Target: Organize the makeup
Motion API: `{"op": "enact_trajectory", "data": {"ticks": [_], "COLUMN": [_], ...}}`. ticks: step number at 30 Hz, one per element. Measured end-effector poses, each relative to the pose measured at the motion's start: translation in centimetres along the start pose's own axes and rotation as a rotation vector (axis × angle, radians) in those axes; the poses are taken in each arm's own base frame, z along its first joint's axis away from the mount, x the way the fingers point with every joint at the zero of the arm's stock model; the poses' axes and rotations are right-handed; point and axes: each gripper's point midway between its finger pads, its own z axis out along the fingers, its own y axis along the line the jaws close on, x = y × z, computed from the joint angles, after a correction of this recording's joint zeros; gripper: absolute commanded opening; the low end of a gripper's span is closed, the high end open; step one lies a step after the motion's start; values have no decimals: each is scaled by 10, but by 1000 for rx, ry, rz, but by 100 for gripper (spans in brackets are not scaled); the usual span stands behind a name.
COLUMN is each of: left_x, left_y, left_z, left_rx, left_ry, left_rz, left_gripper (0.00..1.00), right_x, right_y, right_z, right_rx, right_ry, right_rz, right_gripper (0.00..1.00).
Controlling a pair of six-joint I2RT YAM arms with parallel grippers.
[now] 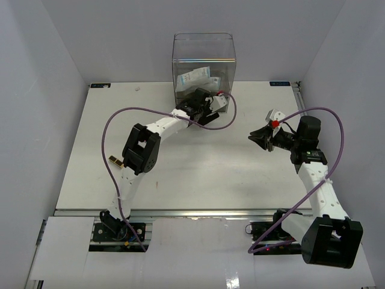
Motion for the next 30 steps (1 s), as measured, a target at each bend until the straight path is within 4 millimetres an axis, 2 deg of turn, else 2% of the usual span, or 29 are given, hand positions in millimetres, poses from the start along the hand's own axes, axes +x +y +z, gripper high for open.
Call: {"op": "enact_trajectory", "data": {"ticks": [7, 11, 14, 19, 22, 25, 28, 30], "left_x": [-8, -2, -8, -32, -34, -13, 25, 42], "left_y": [-8, -27, -31, -26, -24, -15, -11, -11], "left_z": [0, -20, -41, -82, -99, -98, -86, -73], "left_rx": [35, 98, 124, 146, 190, 242, 278, 301], "left_ry": [-66, -97, -146, -289, -362, -381, -359, -349], "left_rz": [-150, -272, -367, -603, -811, -1095, -1372, -1521], "left_gripper": [98, 97, 95, 84, 64, 54, 53, 54], "right_x": [3, 5, 6, 7, 8, 10, 10, 10], "right_y": [-4, -3, -3, -3, -3, -4, -5, -5], "right_z": [-2, -2, -1, -1, 0, -1, -1, -1], "right_rx": [10, 7, 4, 2, 1, 4, 5, 5], "right_ry": [5, 6, 8, 8, 9, 12, 13, 13], "right_rz": [15, 26, 39, 47, 52, 59, 62, 62], "right_gripper": [27, 27, 27, 27, 26, 26, 26, 26]}}
